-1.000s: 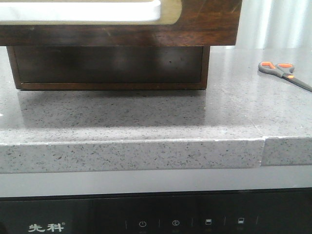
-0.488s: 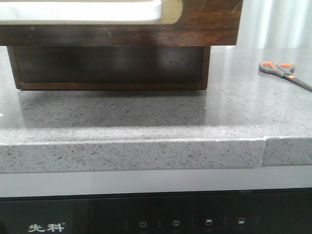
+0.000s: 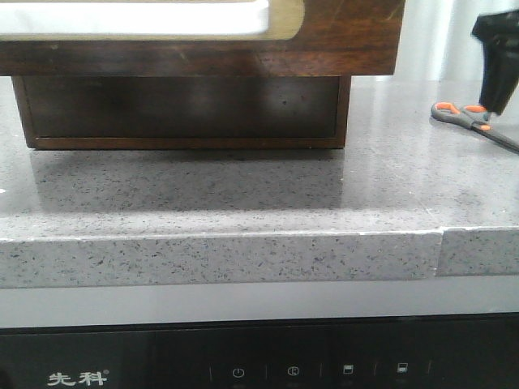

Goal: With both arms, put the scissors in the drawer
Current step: 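Lower the right gripper onto the scissors and grasp them at the pivot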

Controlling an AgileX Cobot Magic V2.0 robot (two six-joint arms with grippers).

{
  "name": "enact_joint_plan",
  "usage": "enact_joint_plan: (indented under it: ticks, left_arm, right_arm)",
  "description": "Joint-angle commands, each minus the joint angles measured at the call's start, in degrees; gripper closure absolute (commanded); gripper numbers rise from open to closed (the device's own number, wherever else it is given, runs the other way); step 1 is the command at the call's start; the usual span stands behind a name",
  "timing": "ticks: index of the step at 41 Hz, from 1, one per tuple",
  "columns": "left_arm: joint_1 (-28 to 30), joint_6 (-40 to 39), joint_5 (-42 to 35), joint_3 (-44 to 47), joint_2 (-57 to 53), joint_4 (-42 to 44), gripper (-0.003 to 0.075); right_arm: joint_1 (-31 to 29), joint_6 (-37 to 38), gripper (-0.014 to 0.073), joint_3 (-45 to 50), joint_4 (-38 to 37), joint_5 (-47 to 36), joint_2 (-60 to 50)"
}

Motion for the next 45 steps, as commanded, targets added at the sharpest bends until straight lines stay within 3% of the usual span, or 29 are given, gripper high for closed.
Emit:
enact_joint_plan:
  ticks: [1, 20, 27, 35, 45]
  left_arm:
    - [-0.5, 0.2, -4.0, -2.0, 0.4, 0.0, 0.0208]
    - [-0.5, 0.2, -4.0, -2.0, 0.4, 0.0, 0.0208]
    - [-0.5, 0.2, -4.0, -2.0, 0.4, 0.0, 0.0208]
    - [-0.5, 0.2, -4.0, -2.0, 0.4, 0.0, 0.0208]
    - [-0.5, 0.2, -4.0, -2.0, 0.4, 0.0, 0.0208]
  right_arm:
    - [-0.4, -0.9, 0.0013, -4.3, 0.4, 0.0, 0.5]
    - [-0.4, -0.9, 0.0022, -12.9, 0.0, 1.7, 8.9]
    - [-0.4, -0.9, 0.0162, -15.1, -0.1, 2.0, 11.0]
    - [-0.4, -0.9, 0.0261, -17.1, -0.1, 3.7, 12.6]
    - [-0.4, -0.9, 0.0475, -17.6, -0.1, 4.7, 12.7]
